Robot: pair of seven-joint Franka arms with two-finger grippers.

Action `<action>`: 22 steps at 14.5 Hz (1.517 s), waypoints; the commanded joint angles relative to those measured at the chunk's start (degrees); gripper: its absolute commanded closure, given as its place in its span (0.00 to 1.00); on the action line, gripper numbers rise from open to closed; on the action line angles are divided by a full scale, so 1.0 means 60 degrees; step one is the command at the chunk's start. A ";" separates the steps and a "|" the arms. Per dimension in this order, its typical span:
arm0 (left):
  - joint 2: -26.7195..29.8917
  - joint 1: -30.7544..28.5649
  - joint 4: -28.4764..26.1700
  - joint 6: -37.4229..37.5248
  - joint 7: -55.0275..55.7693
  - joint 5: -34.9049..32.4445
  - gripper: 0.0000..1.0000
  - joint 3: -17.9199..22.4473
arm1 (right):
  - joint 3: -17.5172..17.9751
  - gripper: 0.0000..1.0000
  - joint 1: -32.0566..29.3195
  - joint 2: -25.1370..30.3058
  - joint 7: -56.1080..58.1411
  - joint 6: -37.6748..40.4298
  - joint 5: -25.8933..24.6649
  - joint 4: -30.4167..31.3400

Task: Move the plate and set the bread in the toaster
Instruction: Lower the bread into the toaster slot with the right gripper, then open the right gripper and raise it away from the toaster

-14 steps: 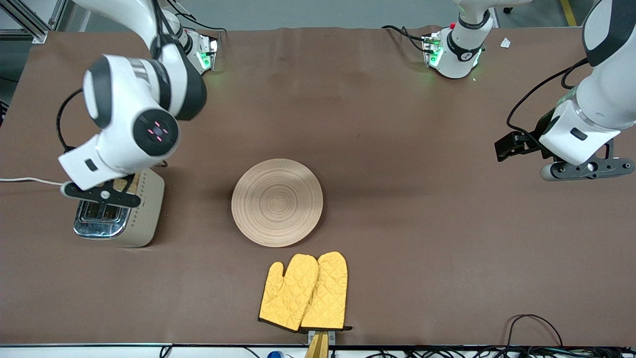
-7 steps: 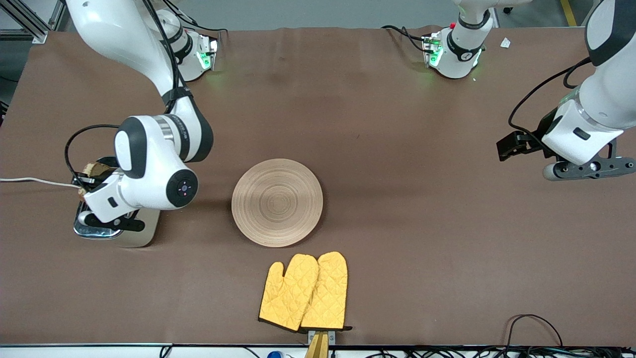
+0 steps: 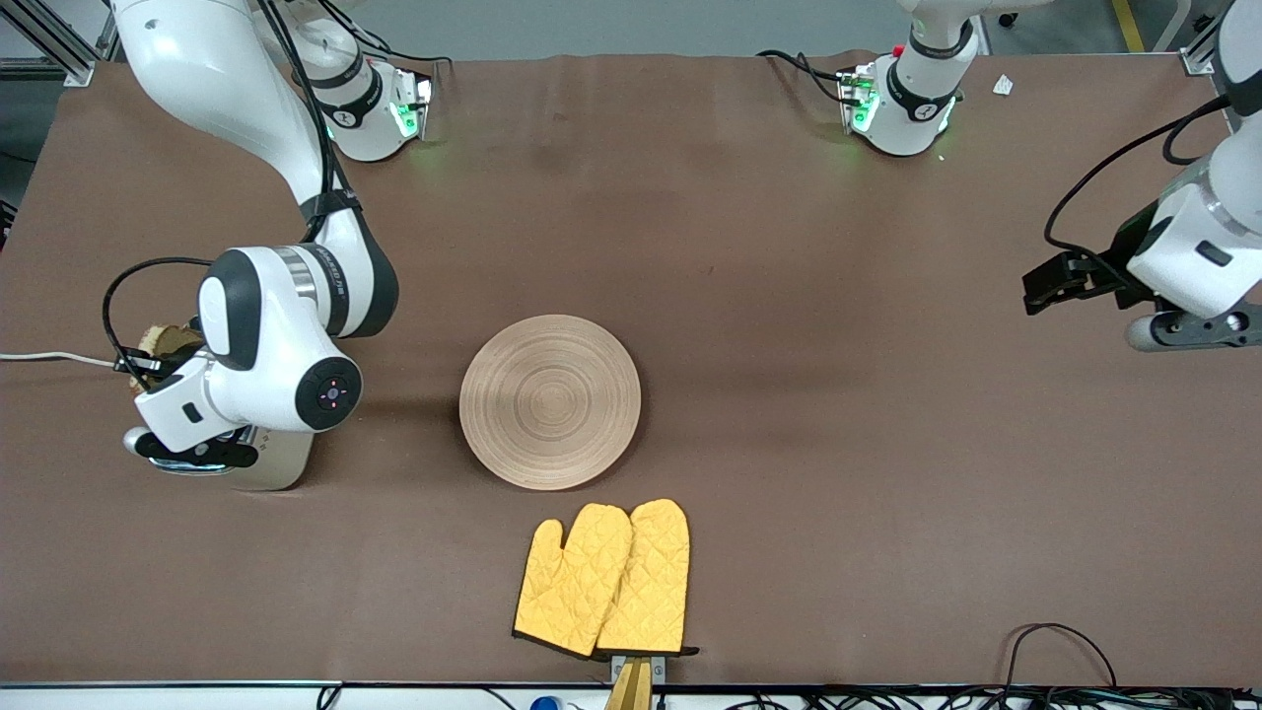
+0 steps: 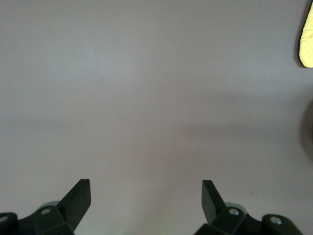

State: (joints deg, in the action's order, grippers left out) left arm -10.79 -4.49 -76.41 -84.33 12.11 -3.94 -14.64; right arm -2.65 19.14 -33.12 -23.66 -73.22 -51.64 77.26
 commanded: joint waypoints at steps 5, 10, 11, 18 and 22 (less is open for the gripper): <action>0.0961 -0.0438 -0.0023 0.0607 -0.0784 0.0100 0.00 0.0095 | 0.0106 1.00 0.0003 -0.0251 -0.0203 0.0001 0.0080 0.0131; 0.1958 0.0937 -0.1107 0.0579 -0.1608 0.0115 0.00 0.1572 | 0.0106 0.99 -0.0026 -0.0368 -0.0203 -0.0145 0.0241 0.0145; 0.2090 0.1099 -0.1297 0.0565 -0.1623 0.0144 0.00 0.1807 | 0.0106 0.99 -0.0026 -0.0455 -0.0232 -0.0203 0.0256 0.0131; 0.2765 0.0998 -0.2310 0.0008 -0.1681 0.0349 0.00 0.1854 | 0.0120 0.17 -0.0188 -0.0676 -0.0262 -0.0335 0.0797 0.0014; 0.2721 0.0998 -0.2251 0.0022 -0.1696 0.0349 0.00 0.1854 | 0.0091 0.00 -0.0231 -0.0544 -0.0262 -0.0307 0.2053 -0.0701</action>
State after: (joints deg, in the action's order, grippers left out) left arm 4.19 1.45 -88.50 -83.19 3.12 -2.62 -3.89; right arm -2.43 18.42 -37.26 -24.58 -75.39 -43.47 75.99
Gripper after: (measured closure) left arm 0.000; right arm 0.344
